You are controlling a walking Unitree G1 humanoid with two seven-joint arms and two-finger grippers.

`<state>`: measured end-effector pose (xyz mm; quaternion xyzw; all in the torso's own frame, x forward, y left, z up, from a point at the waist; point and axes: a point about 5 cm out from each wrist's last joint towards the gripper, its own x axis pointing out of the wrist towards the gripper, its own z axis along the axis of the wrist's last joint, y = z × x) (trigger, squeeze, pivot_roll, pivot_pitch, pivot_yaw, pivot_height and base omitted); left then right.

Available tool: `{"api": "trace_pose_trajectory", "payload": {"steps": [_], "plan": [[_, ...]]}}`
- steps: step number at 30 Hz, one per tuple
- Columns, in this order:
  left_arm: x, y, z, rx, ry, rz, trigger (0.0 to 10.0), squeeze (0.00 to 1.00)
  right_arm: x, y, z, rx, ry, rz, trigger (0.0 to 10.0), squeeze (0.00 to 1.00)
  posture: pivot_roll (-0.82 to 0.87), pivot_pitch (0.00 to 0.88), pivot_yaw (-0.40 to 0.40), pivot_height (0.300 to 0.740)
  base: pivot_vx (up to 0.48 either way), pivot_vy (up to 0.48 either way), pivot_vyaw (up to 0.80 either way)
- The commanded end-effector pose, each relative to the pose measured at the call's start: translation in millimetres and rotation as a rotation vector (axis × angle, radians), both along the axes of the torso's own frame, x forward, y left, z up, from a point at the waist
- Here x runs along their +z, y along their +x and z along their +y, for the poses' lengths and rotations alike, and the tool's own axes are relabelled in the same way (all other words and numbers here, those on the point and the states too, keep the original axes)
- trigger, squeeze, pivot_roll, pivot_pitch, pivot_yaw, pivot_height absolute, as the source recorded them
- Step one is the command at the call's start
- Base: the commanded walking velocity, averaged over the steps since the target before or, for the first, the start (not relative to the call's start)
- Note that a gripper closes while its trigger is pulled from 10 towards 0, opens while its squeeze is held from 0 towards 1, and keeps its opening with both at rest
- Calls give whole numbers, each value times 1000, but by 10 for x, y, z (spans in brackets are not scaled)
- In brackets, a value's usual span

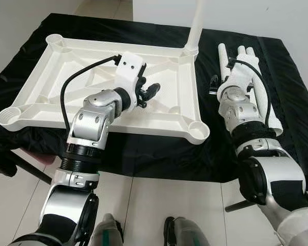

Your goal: Building children table

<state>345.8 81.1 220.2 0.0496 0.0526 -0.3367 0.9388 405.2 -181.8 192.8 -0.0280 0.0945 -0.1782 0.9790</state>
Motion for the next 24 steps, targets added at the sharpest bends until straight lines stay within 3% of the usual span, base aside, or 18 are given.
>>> {"api": "trace_pose_trajectory", "payload": {"steps": [1, 9, 10, 24], "plan": [[-35, 22, 42, 120, 32, 0, 10000, 0, -12, 3, 6, -23, 30, 35, 10000, 0, -27, 12, -24, 740, 0, 0, 0], [-17, -3, 48, 122, 32, 0, 10000, 0, -36, 18, 6, -69, 130, 113, 10000, 0, -21, 13, -22, 740, 0, 0, 0], [-17, -9, 48, 122, 33, 2, 10000, 0, -64, 11, -2, -85, 154, 160, 10000, 0, -19, 16, -23, 740, 0, 0, 0], [-19, -50, 43, 126, 33, 16, 10000, 0, -136, -20, -67, -87, 172, 299, 10000, 0, -16, 63, -26, 740, 0, 0, 0]]}}
